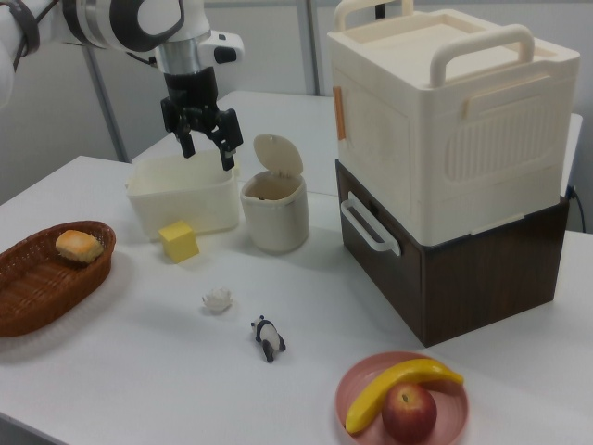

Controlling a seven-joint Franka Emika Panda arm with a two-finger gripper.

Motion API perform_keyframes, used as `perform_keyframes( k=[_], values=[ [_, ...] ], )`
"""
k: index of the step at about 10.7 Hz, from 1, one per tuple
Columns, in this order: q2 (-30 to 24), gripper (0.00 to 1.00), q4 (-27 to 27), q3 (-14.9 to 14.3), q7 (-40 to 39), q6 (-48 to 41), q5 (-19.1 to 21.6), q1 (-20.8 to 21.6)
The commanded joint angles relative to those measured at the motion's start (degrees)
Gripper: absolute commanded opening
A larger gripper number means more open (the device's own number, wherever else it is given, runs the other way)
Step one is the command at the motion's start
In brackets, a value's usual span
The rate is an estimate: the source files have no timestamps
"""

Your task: Open the trash can

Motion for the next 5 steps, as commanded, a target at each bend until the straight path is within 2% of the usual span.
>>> perform_keyframes(
  k=[1,5],
  values=[
    [-1.2,1.0,-3.5,-0.6,1.5,-0.3,-1.0,0.3],
    [-1.3,1.0,-3.3,-0.7,1.5,-0.4,-1.0,-0.7]
  ],
)
